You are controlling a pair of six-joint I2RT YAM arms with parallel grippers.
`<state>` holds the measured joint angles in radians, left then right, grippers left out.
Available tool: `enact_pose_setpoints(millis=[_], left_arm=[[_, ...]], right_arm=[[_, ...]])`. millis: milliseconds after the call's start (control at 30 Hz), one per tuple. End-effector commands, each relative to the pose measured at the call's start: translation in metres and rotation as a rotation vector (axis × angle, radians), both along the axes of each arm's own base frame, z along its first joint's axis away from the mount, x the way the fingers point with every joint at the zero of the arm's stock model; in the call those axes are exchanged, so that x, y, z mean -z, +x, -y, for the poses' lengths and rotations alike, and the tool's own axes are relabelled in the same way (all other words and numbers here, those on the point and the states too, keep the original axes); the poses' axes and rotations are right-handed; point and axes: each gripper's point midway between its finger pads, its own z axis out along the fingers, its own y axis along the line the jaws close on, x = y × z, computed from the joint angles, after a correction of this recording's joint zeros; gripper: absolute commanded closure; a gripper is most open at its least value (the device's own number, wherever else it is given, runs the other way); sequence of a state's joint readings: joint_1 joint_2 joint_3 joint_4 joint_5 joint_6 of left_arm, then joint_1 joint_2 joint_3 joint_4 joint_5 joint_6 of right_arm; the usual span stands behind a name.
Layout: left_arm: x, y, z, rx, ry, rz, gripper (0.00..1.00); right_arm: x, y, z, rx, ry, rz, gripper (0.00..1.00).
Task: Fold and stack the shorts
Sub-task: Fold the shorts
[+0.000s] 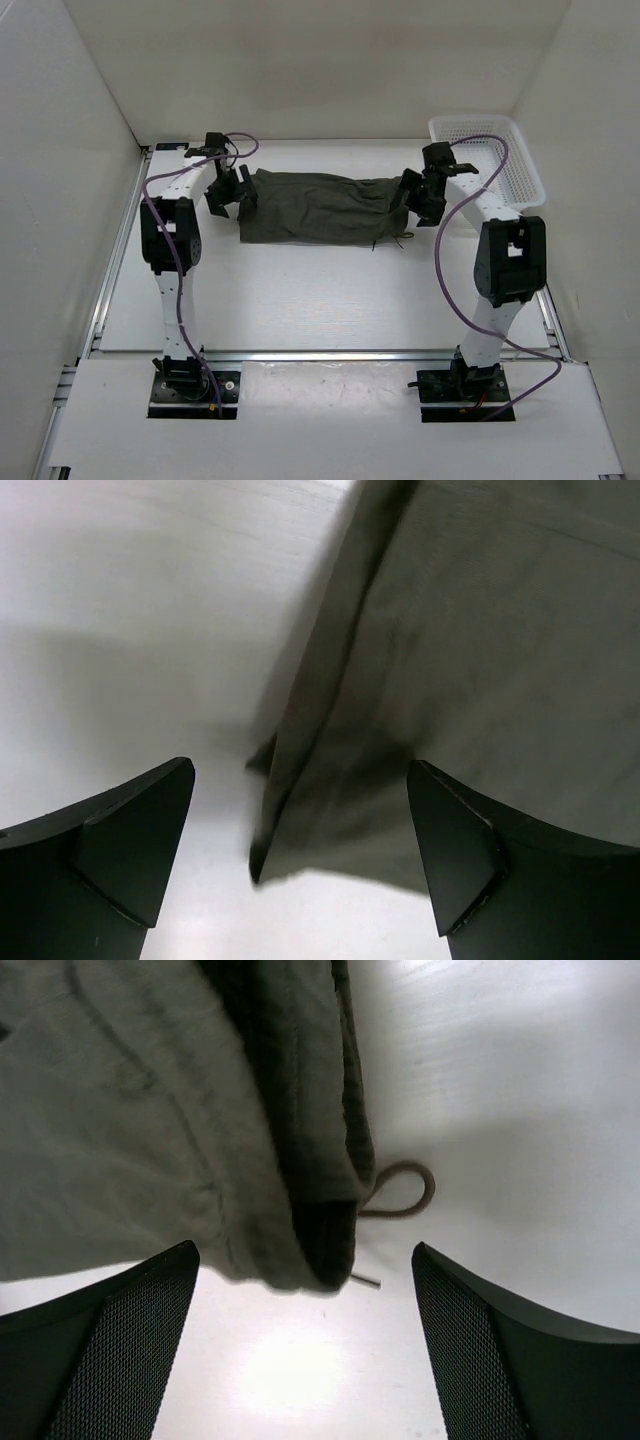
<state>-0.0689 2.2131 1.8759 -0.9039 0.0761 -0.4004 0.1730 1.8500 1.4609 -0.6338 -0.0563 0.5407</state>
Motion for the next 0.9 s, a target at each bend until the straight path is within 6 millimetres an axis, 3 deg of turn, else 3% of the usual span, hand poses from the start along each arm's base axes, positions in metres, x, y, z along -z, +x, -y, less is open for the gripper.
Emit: enact_pose_setpoints(millis=[0,33,133,200,267,300,333,533,633,667,700,767,833,867], left_arm=[[0.009,0.008,0.012,0.055,-0.043,-0.007,0.00],[0.020,0.005,0.018,0.076,-0.052,-0.031,0.02],[0.025,0.007,0.028,0.096,-0.076,-0.038,0.11],[0.028,0.009,0.028,0.096,-0.076,-0.039,0.26],[0.026,0.007,0.034,0.108,-0.109,-0.041,0.50],[0.025,0.007,0.037,0.113,-0.122,-0.042,0.80],[0.019,0.008,0.039,0.118,-0.134,-0.031,0.90],[-0.011,-0.010,0.031,0.106,-0.099,0.004,0.90],[-0.019,-0.034,0.014,0.064,-0.044,-0.008,0.90],[-0.011,-0.050,0.004,0.031,-0.032,-0.048,0.90],[-0.023,-0.057,0.002,0.019,-0.027,-0.029,0.90],[-0.013,-0.082,-0.013,-0.013,-0.001,-0.076,0.90],[-0.023,-0.096,-0.018,-0.031,0.022,-0.060,0.90],[-0.025,-0.102,-0.023,-0.052,0.028,-0.062,0.90]], right_arm=[[0.008,0.015,-0.005,-0.027,-0.003,-0.003,0.09],[0.014,0.020,-0.006,-0.027,-0.004,-0.012,0.09],[0.027,0.026,-0.013,-0.040,0.000,-0.036,0.10],[0.033,0.032,-0.019,-0.051,-0.001,-0.041,0.10],[0.033,0.033,-0.026,-0.064,0.007,-0.041,0.10],[0.040,0.032,-0.025,-0.064,0.004,-0.056,0.10],[0.042,0.034,-0.026,-0.064,0.004,-0.058,0.10],[0.049,0.021,-0.028,-0.094,-0.001,-0.084,0.16],[0.049,0.001,-0.030,-0.118,0.001,-0.104,0.19],[0.042,-0.003,-0.034,-0.129,0.004,-0.085,0.19],[0.049,-0.019,-0.034,-0.146,-0.006,-0.114,0.19],[0.043,-0.030,-0.037,-0.160,0.005,-0.104,0.20],[0.049,-0.050,-0.039,-0.177,0.014,-0.132,0.21],[0.041,-0.057,-0.045,-0.197,0.025,-0.119,0.21]])
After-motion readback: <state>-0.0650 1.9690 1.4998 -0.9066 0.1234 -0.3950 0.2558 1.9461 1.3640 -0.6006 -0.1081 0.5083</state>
